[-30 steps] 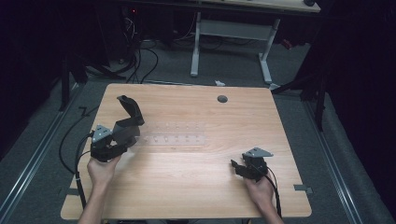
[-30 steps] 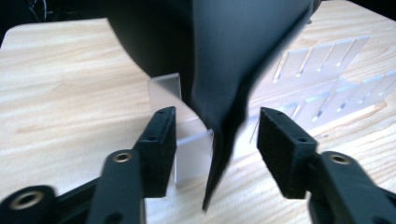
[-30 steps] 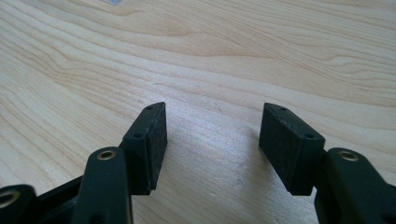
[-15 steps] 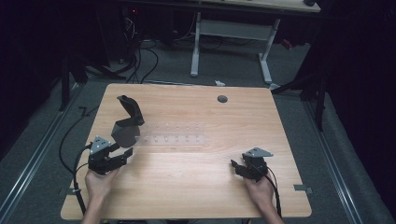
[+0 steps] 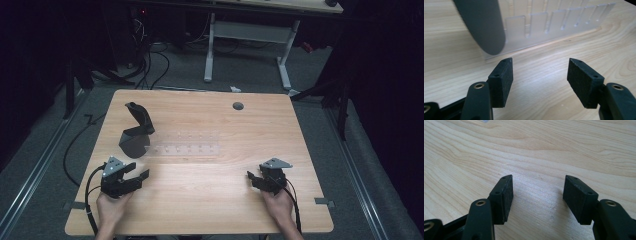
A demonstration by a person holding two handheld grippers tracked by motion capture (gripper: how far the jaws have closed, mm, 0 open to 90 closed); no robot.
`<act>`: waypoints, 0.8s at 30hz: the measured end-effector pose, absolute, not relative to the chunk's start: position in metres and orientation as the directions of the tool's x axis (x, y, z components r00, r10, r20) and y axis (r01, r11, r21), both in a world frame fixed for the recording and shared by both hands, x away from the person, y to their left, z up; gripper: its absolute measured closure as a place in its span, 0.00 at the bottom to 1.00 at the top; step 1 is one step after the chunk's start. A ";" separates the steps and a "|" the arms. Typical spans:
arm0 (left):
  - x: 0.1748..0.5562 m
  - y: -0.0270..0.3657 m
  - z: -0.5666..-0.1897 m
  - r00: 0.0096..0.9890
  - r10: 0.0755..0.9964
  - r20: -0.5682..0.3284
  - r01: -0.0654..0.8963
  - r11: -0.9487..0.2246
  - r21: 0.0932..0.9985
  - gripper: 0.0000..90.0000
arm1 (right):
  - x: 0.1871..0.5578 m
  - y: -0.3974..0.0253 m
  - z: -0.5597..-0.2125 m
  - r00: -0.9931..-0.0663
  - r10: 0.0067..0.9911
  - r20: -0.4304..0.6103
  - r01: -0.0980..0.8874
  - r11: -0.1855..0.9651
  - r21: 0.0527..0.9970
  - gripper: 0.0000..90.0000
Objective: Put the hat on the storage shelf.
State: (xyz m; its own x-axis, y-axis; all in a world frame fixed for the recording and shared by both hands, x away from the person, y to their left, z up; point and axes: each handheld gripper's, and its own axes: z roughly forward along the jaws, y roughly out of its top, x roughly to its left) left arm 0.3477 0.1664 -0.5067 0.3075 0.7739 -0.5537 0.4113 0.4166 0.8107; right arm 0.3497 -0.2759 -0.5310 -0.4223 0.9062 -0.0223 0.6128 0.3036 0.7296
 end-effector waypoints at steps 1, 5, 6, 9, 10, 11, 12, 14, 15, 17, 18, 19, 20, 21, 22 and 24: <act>0.346 0.164 -0.507 0.312 0.773 -0.552 0.415 0.412 0.811 0.42 | 0.350 -0.276 -0.531 -0.423 0.906 -0.022 0.613 0.303 0.730 0.46; 0.343 0.154 -0.508 0.335 0.768 -0.545 0.426 0.393 0.815 0.42 | 0.350 -0.276 -0.531 -0.422 0.907 -0.022 0.613 0.303 0.730 0.46; 0.343 0.152 -0.509 0.342 0.769 -0.540 0.429 0.384 0.818 0.42 | 0.350 -0.276 -0.531 -0.421 0.907 -0.022 0.613 0.302 0.730 0.46; 0.343 0.143 -0.510 0.357 0.767 -0.534 0.435 0.369 0.821 0.42 | 0.350 -0.276 -0.531 -0.422 0.906 -0.022 0.613 0.303 0.730 0.46; 0.343 0.140 -0.510 0.361 0.768 -0.529 0.438 0.361 0.823 0.42 | 0.350 -0.276 -0.531 -0.421 0.907 -0.022 0.613 0.302 0.730 0.46; 0.343 0.137 -0.511 0.365 0.768 -0.526 0.442 0.354 0.824 0.42 | 0.350 -0.276 -0.531 -0.421 0.907 -0.022 0.613 0.303 0.730 0.46; 0.343 0.135 -0.512 0.370 0.769 -0.521 0.445 0.346 0.826 0.42 | 0.350 -0.276 -0.531 -0.422 0.906 -0.022 0.613 0.303 0.730 0.46; 0.343 0.129 -0.514 0.381 0.774 -0.505 0.448 0.323 0.834 0.42 | 0.350 -0.276 -0.531 -0.422 0.906 -0.022 0.613 0.303 0.730 0.46; 0.343 0.126 -0.514 0.384 0.774 -0.503 0.451 0.318 0.834 0.42 | 0.350 -0.276 -0.531 -0.422 0.906 -0.022 0.613 0.303 0.730 0.46; 0.344 0.123 -0.516 0.390 0.776 -0.496 0.457 0.305 0.836 0.43 | 0.350 -0.276 -0.531 -0.422 0.906 -0.022 0.613 0.303 0.730 0.46; 0.345 0.121 -0.517 0.391 0.777 -0.494 0.459 0.301 0.836 0.42 | 0.350 -0.276 -0.531 -0.422 0.907 -0.022 0.613 0.303 0.730 0.46; 0.345 0.120 -0.517 0.392 0.776 -0.494 0.460 0.299 0.836 0.43 | 0.350 -0.276 -0.531 -0.422 0.907 -0.022 0.613 0.303 0.730 0.46; 0.346 0.118 -0.518 0.391 0.776 -0.495 0.461 0.300 0.835 0.43 | 0.350 -0.276 -0.531 -0.422 0.907 -0.022 0.613 0.303 0.730 0.46; 0.346 0.117 -0.519 0.393 0.777 -0.491 0.462 0.295 0.836 0.43 | 0.350 -0.276 -0.531 -0.422 0.907 -0.022 0.613 0.303 0.730 0.46; 0.347 0.116 -0.519 0.392 0.779 -0.489 0.464 0.292 0.836 0.43 | 0.350 -0.276 -0.531 -0.422 0.906 -0.022 0.613 0.303 0.730 0.46; 0.348 0.112 -0.521 0.393 0.779 -0.489 0.471 0.286 0.834 0.43 | 0.350 -0.276 -0.531 -0.421 0.907 -0.021 0.613 0.302 0.730 0.46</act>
State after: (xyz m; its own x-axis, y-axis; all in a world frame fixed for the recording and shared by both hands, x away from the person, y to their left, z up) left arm 0.3484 0.1125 -0.5208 0.3927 0.7790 -0.4889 0.4708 0.2864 0.8345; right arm 0.3497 -0.2758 -0.5310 -0.4213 0.9067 -0.0211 0.6134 0.3021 0.7297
